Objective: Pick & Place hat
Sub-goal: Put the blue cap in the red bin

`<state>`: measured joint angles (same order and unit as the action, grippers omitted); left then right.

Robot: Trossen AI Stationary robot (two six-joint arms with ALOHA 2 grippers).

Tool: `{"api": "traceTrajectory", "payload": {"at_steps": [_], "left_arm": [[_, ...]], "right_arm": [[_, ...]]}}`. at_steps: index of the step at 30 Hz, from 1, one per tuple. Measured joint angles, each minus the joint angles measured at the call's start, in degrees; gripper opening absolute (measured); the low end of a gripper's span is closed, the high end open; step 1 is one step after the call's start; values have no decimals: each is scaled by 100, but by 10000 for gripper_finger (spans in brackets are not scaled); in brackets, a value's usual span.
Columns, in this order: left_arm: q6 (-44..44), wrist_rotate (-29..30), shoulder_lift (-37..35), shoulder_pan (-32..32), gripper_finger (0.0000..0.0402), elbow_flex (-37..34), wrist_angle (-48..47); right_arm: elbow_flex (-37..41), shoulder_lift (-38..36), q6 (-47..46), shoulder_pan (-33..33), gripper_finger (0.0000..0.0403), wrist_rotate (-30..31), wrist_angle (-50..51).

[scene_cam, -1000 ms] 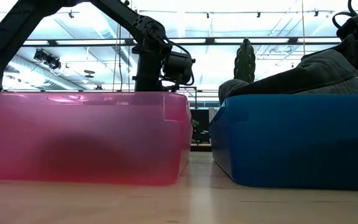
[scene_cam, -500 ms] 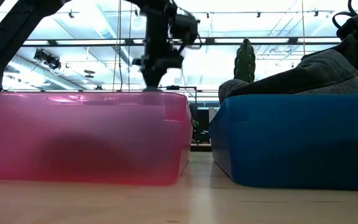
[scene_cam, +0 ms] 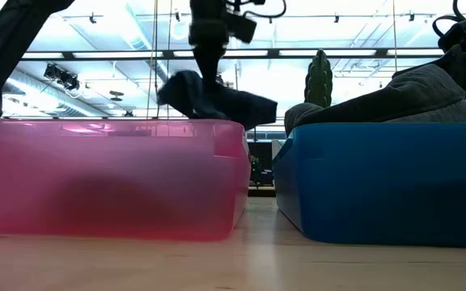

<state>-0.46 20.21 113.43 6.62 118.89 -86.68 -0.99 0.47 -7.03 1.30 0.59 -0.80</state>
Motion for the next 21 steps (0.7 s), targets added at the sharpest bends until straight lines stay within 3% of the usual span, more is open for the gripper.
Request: {"api": "traceTrajectory", "payload": {"at_steps": [6, 9, 13, 21], "left_arm": [[-717, -242, 0, -679, 6, 0, -52], [-702, -276, 0, -967, 6, 0, -57], [-856, -751, 0, -1361, 6, 0, -36], [-694, -782, 2, -1968, 6, 0, 133]], "right_arm": [[0, 0, 0, 0, 21, -1, 1], [0, -2, 0, 0, 21, -1, 2], [0, -2, 0, 0, 21, -1, 0], [0, -2, 0, 0, 21, -1, 2]]}}
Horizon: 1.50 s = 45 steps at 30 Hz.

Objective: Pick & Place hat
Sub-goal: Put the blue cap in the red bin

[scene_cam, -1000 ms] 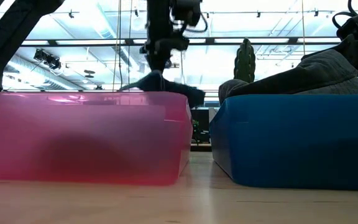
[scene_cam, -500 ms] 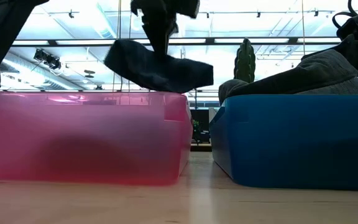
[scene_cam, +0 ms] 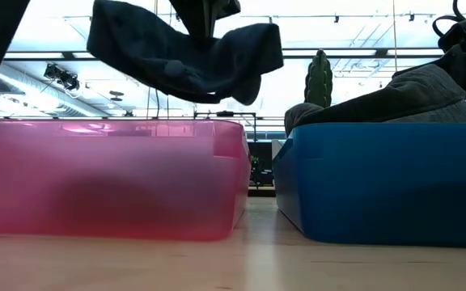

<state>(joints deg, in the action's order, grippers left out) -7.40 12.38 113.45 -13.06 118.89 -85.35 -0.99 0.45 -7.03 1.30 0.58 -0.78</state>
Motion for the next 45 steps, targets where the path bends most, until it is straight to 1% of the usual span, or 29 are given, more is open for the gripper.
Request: {"api": "traceTrajectory", "payload": {"at_steps": [7, 11, 16, 25, 29, 32, 35, 45], "left_arm": [[253, 0, 22, -345, 6, -1, 338], [266, -2, 24, -481, 6, -2, 219], [382, -25, 24, -494, 6, -23, 208], [199, -165, 39, -444, 6, -998, 361], [173, -183, 39, -394, 6, -1334, 850], [-18, -333, 39, -371, 6, -1569, 1328], [-203, -343, 39, -361, 6, -1653, 1398], [-271, -359, 26, -279, 11, -1746, 1749]], "right_arm": [[0, 2, 0, 0, 21, 0, 0], [0, 0, 1, 0, 21, 0, -2], [0, 0, 0, 0, 21, 0, -2], [0, 2, 0, 0, 21, 1, -2], [0, 0, 0, 0, 21, 0, -2], [0, 1, 0, 0, 21, 0, -2], [0, 2, 0, 0, 21, 0, -2], [0, 2, 0, 0, 21, 0, -2]]}}
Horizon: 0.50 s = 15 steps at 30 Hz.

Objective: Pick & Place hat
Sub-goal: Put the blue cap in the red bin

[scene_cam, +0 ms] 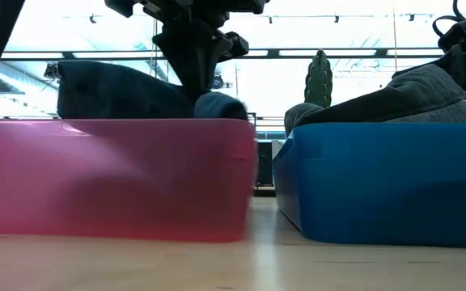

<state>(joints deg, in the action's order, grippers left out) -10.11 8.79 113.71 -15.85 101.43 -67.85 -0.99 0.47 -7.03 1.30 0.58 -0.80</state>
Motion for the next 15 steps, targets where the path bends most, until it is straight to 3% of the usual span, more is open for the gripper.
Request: {"api": "traceTrajectory", "payload": {"at_steps": [6, 15], "left_arm": [[116, -1, -4, 27, 13, -83, 147], [229, 36, 0, 67, 145, -646, -44]], "right_arm": [[0, -1, 0, 1, 21, 2, 0], [0, 0, 0, 0, 21, 1, 0]]}}
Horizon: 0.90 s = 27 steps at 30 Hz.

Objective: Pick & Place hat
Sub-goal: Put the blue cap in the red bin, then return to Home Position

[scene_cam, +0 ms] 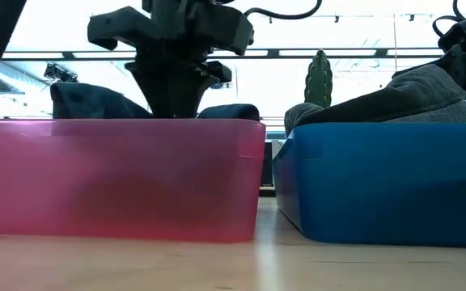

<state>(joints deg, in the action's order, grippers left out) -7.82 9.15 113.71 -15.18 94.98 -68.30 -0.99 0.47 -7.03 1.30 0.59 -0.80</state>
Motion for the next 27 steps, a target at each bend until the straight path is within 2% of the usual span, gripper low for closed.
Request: {"api": "traceTrajectory", "payload": {"at_steps": [5, 9, 15, 20, 27], "left_arm": [[347, 4, -12, 38, 204, -2, -19], [744, 20, -160, 42, 227, -4, -42], [1159, 53, -453, 37, 232, -4, -27], [1170, 74, -590, 24, 228, -4, 79], [1638, 112, -590, 199, 227, -2, 1040]], "right_arm": [[0, -2, 0, 0, 21, 1, 0], [0, 0, 0, 0, 21, 1, 0], [0, 0, 0, 0, 21, -1, 0], [0, 0, 0, 0, 21, 1, 0], [0, -1, 0, 0, 21, 0, 0]]}}
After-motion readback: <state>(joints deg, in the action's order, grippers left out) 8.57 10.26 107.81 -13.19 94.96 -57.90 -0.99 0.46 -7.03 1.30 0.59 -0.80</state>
